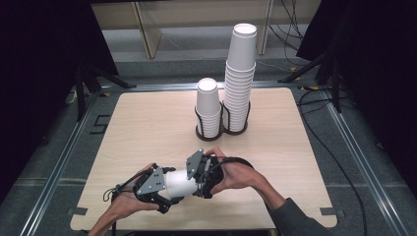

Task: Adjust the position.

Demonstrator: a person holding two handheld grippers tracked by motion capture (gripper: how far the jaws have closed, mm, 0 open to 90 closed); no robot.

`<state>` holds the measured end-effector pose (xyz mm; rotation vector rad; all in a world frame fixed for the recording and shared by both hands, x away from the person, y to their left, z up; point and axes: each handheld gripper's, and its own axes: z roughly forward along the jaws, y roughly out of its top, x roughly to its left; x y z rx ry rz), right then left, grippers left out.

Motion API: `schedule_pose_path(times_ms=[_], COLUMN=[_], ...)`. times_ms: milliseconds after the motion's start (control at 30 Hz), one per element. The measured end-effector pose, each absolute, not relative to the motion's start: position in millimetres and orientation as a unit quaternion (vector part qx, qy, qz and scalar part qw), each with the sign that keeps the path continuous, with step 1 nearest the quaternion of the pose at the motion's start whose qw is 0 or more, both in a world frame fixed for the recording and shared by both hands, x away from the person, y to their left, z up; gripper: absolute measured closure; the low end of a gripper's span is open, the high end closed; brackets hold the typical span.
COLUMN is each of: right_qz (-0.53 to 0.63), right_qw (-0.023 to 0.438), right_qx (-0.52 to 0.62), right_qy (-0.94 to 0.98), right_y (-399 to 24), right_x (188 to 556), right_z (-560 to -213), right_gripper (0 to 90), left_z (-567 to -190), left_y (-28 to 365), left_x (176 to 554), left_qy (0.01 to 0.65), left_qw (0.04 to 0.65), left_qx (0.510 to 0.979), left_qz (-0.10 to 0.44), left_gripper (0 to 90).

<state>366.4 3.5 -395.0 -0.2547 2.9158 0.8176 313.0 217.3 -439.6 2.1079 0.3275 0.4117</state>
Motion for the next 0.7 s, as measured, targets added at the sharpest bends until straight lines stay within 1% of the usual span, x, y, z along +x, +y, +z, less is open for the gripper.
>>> schedule_pose_path(times_ms=[33, 67, 100, 133, 167, 200, 333, 400, 433, 533, 567, 633, 700], right_qz=[0.275, 0.275, 0.286, 0.301, 0.325, 0.325, 0.353, 0.362, 0.359, 0.371, 0.387, 0.393, 0.398], right_qw=[0.042, 0.042, 0.046, 0.027, 0.019, 0.019, -0.005, -0.004, -0.006, -0.013, -0.015, -0.031, -0.036], right_qx=[-0.08, -0.08, -0.086, -0.074, -0.073, -0.073, -0.047, -0.056, -0.042, -0.036, -0.052, -0.047, -0.047], right_qy=[0.957, 0.957, 0.953, 0.95, 0.943, 0.943, 0.934, 0.93, 0.932, 0.928, 0.921, 0.918, 0.916], right_y=[2, 2, -1, -3, -10, -10, -23, -23, -26, -29, -28, -28, -28], right_x=[367, 367, 370, 372, 377, 377, 380, 382, 381, 382, 383, 383, 383], right_z=[-395, -395, -394, -394, -393, -393, -389, -390, -389, -389, -390, -390, -391], right_gripper=[24.2, 24.2, 24.3, 24.3, 24.4, 24.4, 24.3, 24.3, 24.3, 24.3, 24.3, 24.2, 24.1], left_z=[-440, -440, -440, -439, -439, -439, -440, -440, -441, -440, -441, -439, -439], left_y=[219, 219, 221, 224, 226, 226, 227, 228, 227, 227, 226, 229, 229], left_x=[314, 314, 315, 316, 317, 317, 317, 318, 318, 317, 317, 316, 316], left_qy=[0.135, 0.135, 0.139, 0.139, 0.144, 0.144, 0.155, 0.159, 0.161, 0.162, 0.162, 0.164, 0.165], left_qw=[0.476, 0.476, 0.492, 0.507, 0.529, 0.529, 0.567, 0.577, 0.59, 0.595, 0.608, 0.601, 0.606], left_qx=[0.854, 0.854, 0.844, 0.837, 0.823, 0.823, 0.797, 0.79, 0.779, 0.775, 0.766, 0.771, 0.766], left_qz=[0.165, 0.165, 0.162, 0.155, 0.148, 0.148, 0.139, 0.136, 0.134, 0.138, 0.135, 0.135, 0.135], left_gripper=[8.2, 8.2, 8.2, 8.2, 8.1, 8.1, 7.8, 7.7, 7.7, 6.9, 6.9, 6.7, 5.7])
